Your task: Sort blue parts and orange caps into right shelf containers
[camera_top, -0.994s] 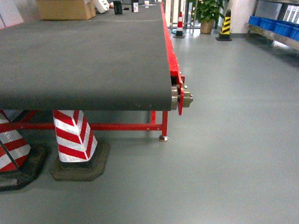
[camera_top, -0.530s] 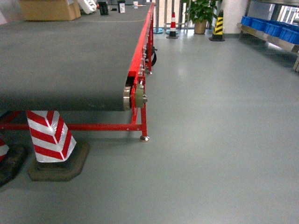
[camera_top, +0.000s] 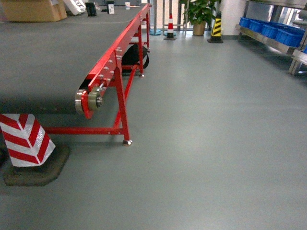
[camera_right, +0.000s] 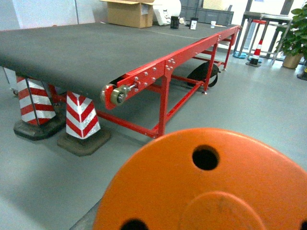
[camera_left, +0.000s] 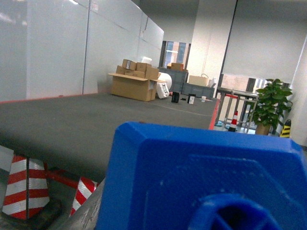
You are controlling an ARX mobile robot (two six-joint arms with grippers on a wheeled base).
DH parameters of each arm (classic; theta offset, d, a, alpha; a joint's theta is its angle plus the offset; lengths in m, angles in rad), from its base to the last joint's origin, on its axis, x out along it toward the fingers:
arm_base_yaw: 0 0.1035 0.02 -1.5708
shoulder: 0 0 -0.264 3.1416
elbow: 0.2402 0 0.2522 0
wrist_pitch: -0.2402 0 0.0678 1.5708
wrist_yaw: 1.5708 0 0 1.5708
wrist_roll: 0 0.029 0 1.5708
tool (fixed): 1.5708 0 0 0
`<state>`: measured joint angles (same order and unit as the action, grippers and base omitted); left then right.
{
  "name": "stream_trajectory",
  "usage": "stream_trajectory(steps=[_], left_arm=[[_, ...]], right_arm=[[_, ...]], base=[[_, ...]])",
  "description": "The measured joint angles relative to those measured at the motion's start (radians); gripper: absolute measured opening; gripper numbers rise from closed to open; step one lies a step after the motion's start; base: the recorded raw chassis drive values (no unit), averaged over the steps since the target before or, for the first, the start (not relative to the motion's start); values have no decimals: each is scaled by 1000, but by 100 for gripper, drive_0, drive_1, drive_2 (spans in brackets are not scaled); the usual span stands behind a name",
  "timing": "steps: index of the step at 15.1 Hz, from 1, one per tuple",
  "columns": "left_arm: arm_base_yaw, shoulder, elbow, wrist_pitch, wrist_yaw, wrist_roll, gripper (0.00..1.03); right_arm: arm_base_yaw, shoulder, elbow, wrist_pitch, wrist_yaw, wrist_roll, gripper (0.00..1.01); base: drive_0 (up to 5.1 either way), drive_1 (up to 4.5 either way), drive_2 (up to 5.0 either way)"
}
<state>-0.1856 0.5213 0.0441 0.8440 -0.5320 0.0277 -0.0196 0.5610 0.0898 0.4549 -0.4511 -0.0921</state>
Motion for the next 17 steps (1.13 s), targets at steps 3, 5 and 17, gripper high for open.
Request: stream_trajectory(steps=[3,5,17], left_arm=[[0,-3,0,2,0,0,46],[0,-2,0,1,0,0,46],[0,-2,0,2,0,0,46]], right_arm=[[0,0,0,2,0,0,43],[0,0,0,0,0,0,43],[0,0,0,-2,0,0,43]], base=[[490,-255,-255],[502,-243,-243],[501,-245,-245]])
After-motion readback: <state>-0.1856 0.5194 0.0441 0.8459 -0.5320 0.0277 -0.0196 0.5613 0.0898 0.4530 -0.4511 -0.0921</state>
